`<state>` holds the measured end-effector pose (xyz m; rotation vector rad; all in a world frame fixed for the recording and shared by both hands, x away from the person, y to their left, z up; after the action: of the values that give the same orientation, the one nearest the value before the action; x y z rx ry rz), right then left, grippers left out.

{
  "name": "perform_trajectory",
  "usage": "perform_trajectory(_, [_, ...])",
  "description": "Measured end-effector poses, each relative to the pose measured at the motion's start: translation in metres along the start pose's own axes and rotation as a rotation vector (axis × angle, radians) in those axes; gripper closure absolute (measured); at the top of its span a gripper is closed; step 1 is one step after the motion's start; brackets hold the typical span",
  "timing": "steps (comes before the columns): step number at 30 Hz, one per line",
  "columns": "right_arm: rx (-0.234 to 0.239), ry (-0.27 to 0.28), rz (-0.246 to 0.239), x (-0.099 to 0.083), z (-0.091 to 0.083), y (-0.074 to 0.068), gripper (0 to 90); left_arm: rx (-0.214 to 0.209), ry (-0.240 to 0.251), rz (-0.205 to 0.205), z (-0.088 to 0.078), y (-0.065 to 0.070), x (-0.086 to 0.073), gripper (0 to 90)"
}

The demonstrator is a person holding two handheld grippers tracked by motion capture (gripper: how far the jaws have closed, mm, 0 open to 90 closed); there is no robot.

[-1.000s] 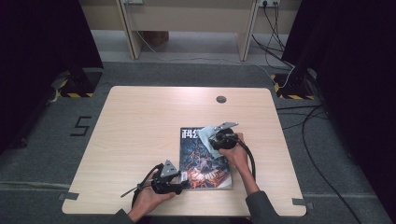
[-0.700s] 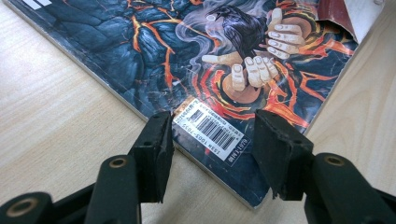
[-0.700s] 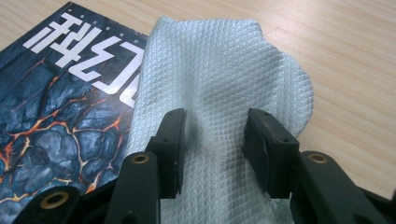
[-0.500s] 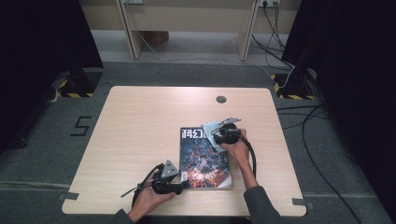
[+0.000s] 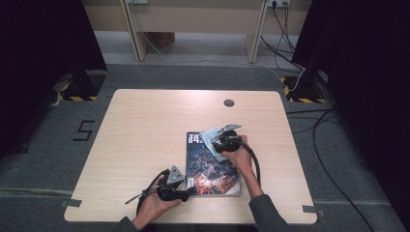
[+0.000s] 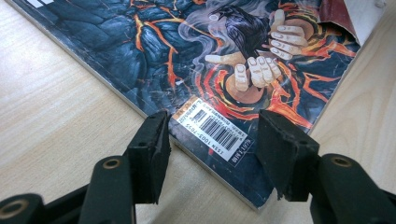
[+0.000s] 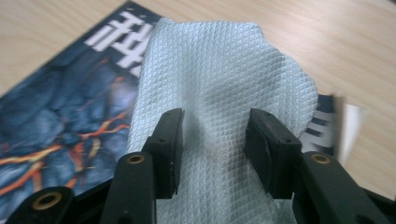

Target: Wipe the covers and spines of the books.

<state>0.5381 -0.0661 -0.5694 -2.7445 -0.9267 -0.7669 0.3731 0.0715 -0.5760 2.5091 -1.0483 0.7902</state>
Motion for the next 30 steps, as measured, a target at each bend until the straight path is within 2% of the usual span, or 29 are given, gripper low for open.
perform_trajectory(3, [-0.025,-0.005,0.033,0.0,0.0,0.01,56.0,-0.002,-0.001,-0.003,0.0,0.0,0.0,43.9])
perform_trajectory(5, [-0.02,-0.008,0.049,0.001,0.0,0.011,55.8,-0.004,-0.003,-0.004,0.0,-0.001,0.0,43.6])
perform_trajectory(8, [-0.036,-0.022,0.033,0.003,0.001,0.01,55.7,-0.007,-0.005,-0.006,0.0,-0.001,0.0,43.3])
perform_trajectory(12, [-0.007,-0.02,0.034,0.007,0.003,0.002,55.5,-0.003,-0.003,-0.005,0.0,-0.001,0.0,43.2])
perform_trajectory(16, [0.019,-0.02,0.015,0.011,0.006,-0.011,55.4,-0.003,-0.002,-0.004,0.0,-0.001,0.0,43.2])
perform_trajectory(24, [0.06,-0.019,-0.059,0.021,0.012,-0.04,55.5,0.001,-0.002,-0.002,0.0,-0.001,0.0,43.2])
perform_trajectory(27, [0.067,-0.019,-0.069,0.022,0.013,-0.041,55.4,-0.002,-0.002,-0.002,0.0,-0.001,0.0,43.2])
perform_trajectory(29, [0.074,-0.023,-0.058,0.022,0.013,-0.041,55.4,-0.001,-0.002,-0.003,0.0,-0.001,0.0,43.1])
perform_trajectory(30, [0.061,-0.023,-0.051,0.023,0.013,-0.039,55.1,0.0,-0.003,-0.002,0.0,-0.001,0.0,43.2])
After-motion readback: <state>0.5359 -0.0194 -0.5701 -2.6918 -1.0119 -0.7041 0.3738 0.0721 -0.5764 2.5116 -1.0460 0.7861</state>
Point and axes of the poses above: each handheld gripper's, and its own axes: z roughly forward along the jaws, x roughly out of its top, y roughly to its right, the point moved 10 cm from there along z, roughly forward along the jaws, and after that the axes turned 12 degrees about -y, right-handed, at the moved point
